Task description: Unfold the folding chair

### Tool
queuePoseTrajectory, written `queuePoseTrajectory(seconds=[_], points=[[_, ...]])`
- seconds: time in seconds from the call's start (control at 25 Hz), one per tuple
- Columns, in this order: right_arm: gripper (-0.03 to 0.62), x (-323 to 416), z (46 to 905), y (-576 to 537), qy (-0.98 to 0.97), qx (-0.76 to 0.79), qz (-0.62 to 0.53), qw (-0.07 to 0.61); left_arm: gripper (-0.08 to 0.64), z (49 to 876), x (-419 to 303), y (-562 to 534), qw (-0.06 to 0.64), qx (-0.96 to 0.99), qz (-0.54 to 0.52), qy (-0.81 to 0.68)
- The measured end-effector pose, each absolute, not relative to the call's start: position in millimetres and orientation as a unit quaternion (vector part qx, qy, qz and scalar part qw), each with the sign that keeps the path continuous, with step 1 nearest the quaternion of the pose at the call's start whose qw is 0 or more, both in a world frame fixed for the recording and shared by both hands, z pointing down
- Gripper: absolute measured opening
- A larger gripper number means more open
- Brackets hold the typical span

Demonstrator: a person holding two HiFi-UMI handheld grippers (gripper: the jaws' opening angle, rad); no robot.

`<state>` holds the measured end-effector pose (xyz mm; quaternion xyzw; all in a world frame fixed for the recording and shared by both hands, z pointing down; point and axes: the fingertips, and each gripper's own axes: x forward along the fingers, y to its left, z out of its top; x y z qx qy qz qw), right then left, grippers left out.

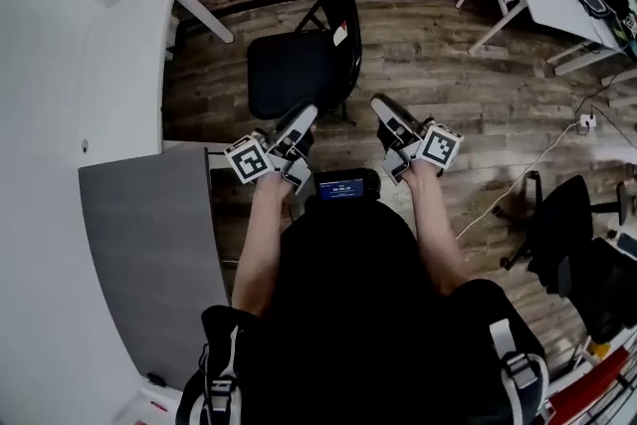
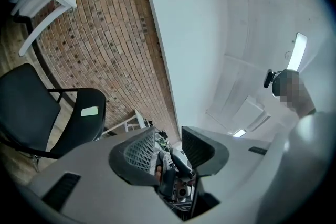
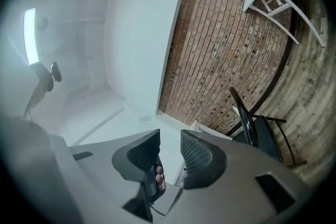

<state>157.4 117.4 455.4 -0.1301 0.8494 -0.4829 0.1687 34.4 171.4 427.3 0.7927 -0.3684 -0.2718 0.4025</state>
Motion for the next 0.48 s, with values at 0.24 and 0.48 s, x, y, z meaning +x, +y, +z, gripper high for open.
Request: queuePoseTrajectory(seconds=[0.24,0.48], points=[[0.127,146.1,439.7,165.7,0.858,-0.152,-0.469,0.148,0.170,412.1,27.4,209.2,0.400,0.817,-0.262,-0.324],[0.127,136.8,433.6,221.1,0.862,-0.161,-0.467,0.114,0.170,414.7,16.8,255.7,0.414,0.814,-0.286,-0.290]])
